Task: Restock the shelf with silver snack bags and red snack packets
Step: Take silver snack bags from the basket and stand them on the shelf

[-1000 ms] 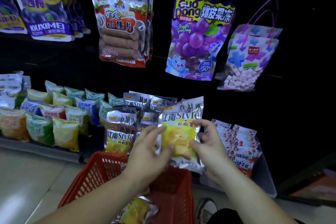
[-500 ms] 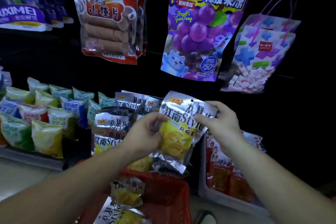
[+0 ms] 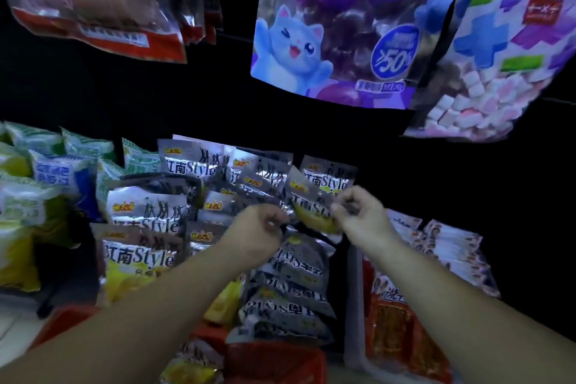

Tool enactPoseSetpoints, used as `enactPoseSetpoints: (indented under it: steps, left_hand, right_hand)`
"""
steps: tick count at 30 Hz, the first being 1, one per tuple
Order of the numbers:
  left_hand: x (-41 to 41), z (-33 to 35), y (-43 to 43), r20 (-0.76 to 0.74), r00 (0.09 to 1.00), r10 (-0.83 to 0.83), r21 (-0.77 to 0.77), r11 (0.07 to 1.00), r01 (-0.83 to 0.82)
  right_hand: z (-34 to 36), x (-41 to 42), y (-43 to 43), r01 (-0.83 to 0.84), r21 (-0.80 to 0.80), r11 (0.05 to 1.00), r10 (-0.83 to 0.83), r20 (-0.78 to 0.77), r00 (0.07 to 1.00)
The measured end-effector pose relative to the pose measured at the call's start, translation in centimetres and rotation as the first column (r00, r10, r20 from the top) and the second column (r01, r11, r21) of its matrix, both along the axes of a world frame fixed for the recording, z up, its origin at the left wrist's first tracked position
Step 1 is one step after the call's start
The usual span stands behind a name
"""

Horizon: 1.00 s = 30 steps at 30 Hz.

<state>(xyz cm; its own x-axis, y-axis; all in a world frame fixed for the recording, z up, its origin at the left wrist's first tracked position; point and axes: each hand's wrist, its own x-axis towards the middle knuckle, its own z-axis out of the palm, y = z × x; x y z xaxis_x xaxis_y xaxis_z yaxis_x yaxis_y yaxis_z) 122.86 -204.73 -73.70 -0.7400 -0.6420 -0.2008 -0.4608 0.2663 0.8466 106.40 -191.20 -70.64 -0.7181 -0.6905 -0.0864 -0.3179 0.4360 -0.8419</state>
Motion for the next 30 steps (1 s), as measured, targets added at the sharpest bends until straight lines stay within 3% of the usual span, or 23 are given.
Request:
enactPoseSetpoints:
  steps: [2, 7, 11, 12, 14, 15, 17, 23, 30]
  left_hand:
    - [-0.4, -0.6, -0.2, -0.024, 0.998, 0.055, 0.007, 0.998, -0.055]
    - [-0.7, -0.6, -0.6, -0.041, 0.998, 0.048, -0.032, 0.998, -0.05]
    - [-1.0, 0.0, -0.6, -0.029, 0.999, 0.016, -0.109, 0.994, -0.019]
    - [-1.1, -0.1, -0.5, -0.027, 1.0, 0.003, -0.12, 0.993, -0.006]
    - [-1.6, 0.0, -0.2, -0.035, 0.999, -0.008, -0.092, 0.996, 0.005]
    - [-2.0, 0.0, 0.1, -0.046, 0.999, -0.004, -0.063, 0.998, 0.001]
    - [-2.9, -0.3, 0.4, -0.073, 0.997, 0.005, -0.018, 1.0, -0.007]
    - [-5.3, -3.2, -0.4, -0.137, 0.987, 0.089, 0.159, 0.985, -0.067]
    - [-6.6, -4.3, -0.5, -0.241, 0.951, 0.193, 0.196, 0.97, -0.147]
  right_hand:
    - [-2.8, -0.6, 0.0, -0.029, 0.164, 0.986, 0.012, 0.101, 0.995]
    - [-2.9, -0.9, 0.0, -0.182, 0.422, 0.888, 0.154, 0.1, 0.983]
    - [0.7, -0.6, 0.3, -0.383, 0.662, 0.644, 0.397, 0.138, 0.907]
    - [0.9, -0.8, 0.2, -0.382, 0.655, 0.652, 0.417, 0.111, 0.902]
    - [0.4, -1.6, -0.2, -0.309, 0.503, 0.807, 0.355, 0.004, 0.935]
    - [-0.2, -1.9, -0.5, -0.228, 0.379, 0.897, 0.265, -0.047, 0.963]
    - [-1.9, -2.8, -1.3, -0.058, 0.205, 0.977, 0.082, -0.112, 0.99]
    - [-5.9, -5.8, -5.4, 0.141, 0.098, 0.985, -0.13, -0.108, 0.986]
    - [-8.7, -8.6, -8.2, 0.212, 0.025, 0.977, -0.213, 0.13, 0.968]
